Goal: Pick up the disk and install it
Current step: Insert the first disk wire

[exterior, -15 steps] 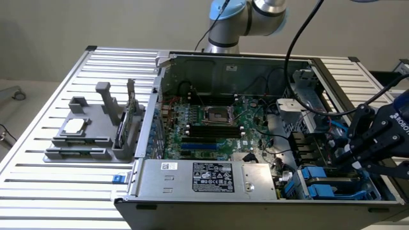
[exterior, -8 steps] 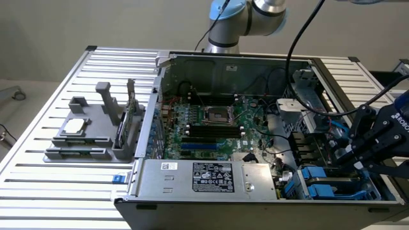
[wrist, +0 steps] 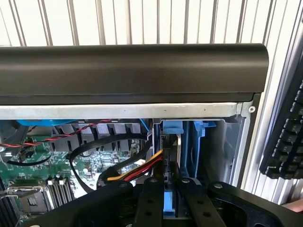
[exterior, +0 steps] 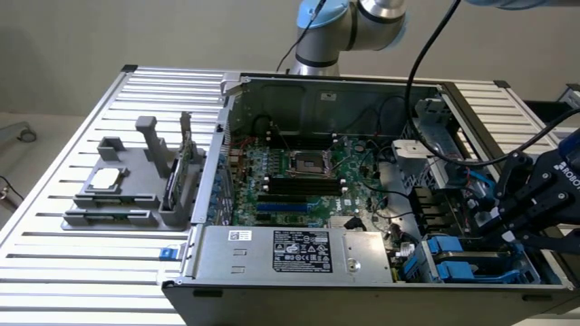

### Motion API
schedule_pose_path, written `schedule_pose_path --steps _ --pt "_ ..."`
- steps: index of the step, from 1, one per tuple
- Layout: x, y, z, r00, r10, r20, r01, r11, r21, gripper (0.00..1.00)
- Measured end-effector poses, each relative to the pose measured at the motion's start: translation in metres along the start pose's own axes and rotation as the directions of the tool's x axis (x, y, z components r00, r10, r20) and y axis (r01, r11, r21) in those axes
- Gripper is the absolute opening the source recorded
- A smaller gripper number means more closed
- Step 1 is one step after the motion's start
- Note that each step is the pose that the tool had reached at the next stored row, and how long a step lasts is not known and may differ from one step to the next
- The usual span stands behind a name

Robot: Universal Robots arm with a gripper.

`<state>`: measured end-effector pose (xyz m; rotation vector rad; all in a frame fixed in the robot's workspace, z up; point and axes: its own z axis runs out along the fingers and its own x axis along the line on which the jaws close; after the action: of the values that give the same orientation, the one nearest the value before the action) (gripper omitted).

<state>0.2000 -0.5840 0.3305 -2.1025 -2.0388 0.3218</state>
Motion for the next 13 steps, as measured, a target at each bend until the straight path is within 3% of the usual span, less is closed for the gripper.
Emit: schedule_pose_path --steps 13 --pt "0.003 -0.0008 -0.0014 0.9997 0.02 0.0133 -0.02 0.9998 0.0077 0.17"
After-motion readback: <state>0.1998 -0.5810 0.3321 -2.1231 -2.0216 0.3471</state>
